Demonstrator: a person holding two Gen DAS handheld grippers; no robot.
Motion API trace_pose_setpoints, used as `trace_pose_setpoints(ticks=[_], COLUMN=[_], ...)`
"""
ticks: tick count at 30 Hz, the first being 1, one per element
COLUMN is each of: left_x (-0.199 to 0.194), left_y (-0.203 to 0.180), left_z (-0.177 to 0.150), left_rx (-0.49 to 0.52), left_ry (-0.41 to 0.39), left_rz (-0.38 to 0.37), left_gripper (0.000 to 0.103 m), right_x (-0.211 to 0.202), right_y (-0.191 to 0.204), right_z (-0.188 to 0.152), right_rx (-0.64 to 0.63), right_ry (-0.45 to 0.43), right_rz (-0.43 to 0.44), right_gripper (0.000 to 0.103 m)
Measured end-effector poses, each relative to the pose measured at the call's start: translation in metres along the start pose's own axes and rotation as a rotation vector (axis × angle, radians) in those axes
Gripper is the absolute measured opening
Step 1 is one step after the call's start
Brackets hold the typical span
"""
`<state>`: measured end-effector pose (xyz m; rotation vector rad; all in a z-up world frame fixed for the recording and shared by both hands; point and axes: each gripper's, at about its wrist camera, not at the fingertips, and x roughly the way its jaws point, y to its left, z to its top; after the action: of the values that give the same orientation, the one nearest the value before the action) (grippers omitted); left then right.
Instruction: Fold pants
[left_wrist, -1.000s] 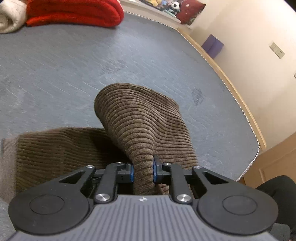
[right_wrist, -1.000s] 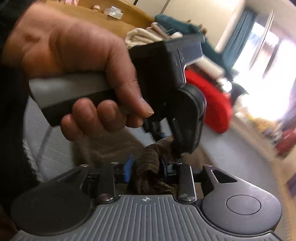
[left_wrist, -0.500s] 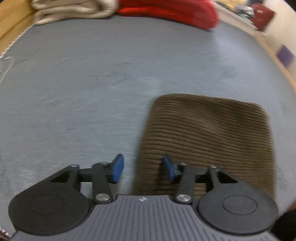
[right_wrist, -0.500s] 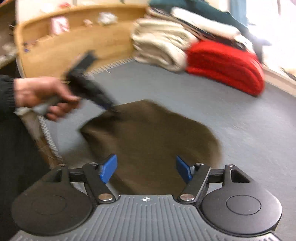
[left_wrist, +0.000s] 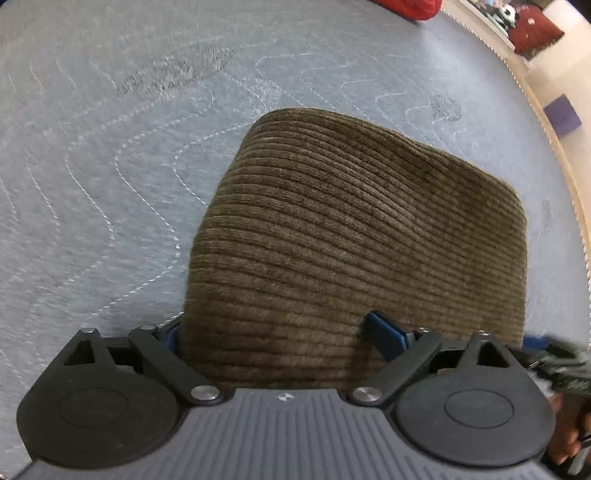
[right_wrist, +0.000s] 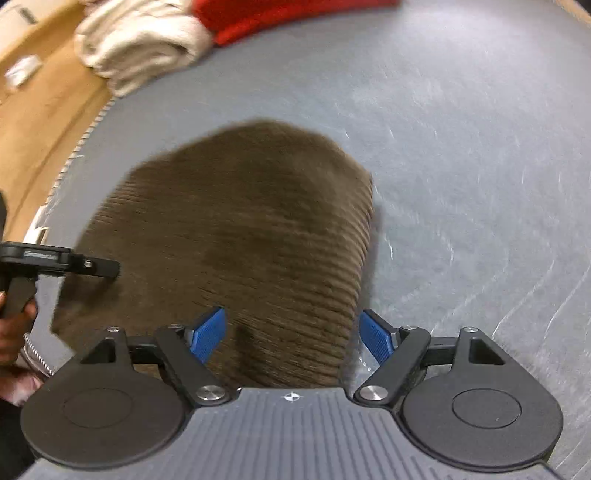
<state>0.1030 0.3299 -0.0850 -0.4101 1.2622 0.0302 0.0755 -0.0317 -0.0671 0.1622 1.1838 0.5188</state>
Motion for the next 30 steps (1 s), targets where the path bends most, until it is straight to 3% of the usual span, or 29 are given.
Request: trace_pose_setpoints(ticks=[3,8,11,13,15,21,30], left_x=[0.004,0.019,0.022,0.018,0.014,0.004,-0.008], left_y=[0.003,0.014,0.017,0.021,0.016,0.005,-0.080], left_z=[0.003,0.008,0.005,0.003,0.002,0.011,0.043], left_rx=[0.000,-0.040,-0.024,-0.039,-0.031,-0.006,0.075], left_ry=[0.006,0.017,0.009,0.007,-0.001,-0.045,-0.255], left_rz=[-0.016,-0.066,-0.081,-0.115,-0.146,-0.215,-0.375], left_gripper=[0.099,0.101,0.100,0.086,0.071,0.045,0.042], right_x=[0.019,0.035,0.035,0.025,0.015,-0.030,-0.105], right_y=[-0.006,-0.001,0.007,0.006,0.003,0.009,-0.055], right_z=[0.000,0.008,0.015,0.021,0.026,0.046,0.094], right_rx=[0.117,0.117,0.094,0.116,0.123,-0.032,-0.089], right_ry=[0.074,0.087,0.063,0.038,0.002,-0.149,-0.337], right_rz=[0.011,0.008,0.015,0.033,0.056,0.149,0.091], right_gripper=[0.081,0.082,0.059,0.034,0.024,0.021,0.021])
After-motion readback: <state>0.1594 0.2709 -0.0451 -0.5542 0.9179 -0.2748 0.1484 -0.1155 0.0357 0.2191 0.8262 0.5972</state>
